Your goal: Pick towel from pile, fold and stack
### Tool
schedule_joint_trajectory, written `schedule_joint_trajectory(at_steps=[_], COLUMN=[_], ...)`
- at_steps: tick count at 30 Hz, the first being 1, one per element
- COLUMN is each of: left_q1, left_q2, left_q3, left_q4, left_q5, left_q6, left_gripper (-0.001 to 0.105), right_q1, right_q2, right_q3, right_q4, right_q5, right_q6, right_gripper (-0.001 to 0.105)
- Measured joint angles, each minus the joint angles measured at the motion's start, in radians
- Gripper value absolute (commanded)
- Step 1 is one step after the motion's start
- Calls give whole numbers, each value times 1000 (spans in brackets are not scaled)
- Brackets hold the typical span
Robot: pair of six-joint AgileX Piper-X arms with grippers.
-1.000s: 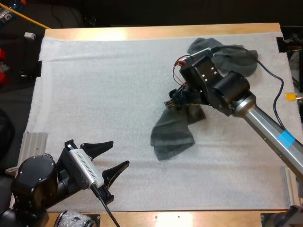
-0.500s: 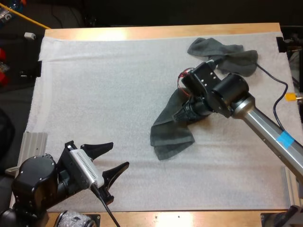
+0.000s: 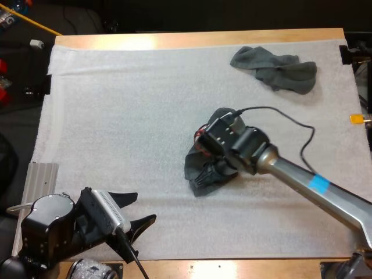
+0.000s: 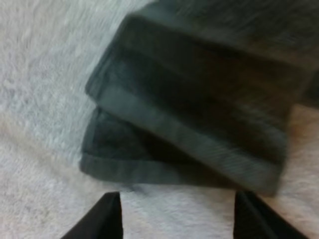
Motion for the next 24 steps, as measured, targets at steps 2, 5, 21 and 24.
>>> schedule_joint_trajectory(at_steps=[2, 5, 21, 24], left_q1=[0, 0, 0, 0], left_q2=[0, 0, -2, -2], left_q3=[0, 0, 0, 0], left_q4=[17, 46, 125, 125], left_q5=[0, 0, 0, 0], left_q6=[0, 0, 0, 0], left_gripper=[58, 58, 58, 58], right_q1=[23, 50, 77, 77], right_q2=[36, 97, 243, 259], right_q3=[0, 0, 0, 0], right_q4=[-4, -27, -174, -179], right_q5=[-3, -12, -58, -53], right_q6=[6, 34, 137, 145], right_gripper=[47, 47, 47, 44])
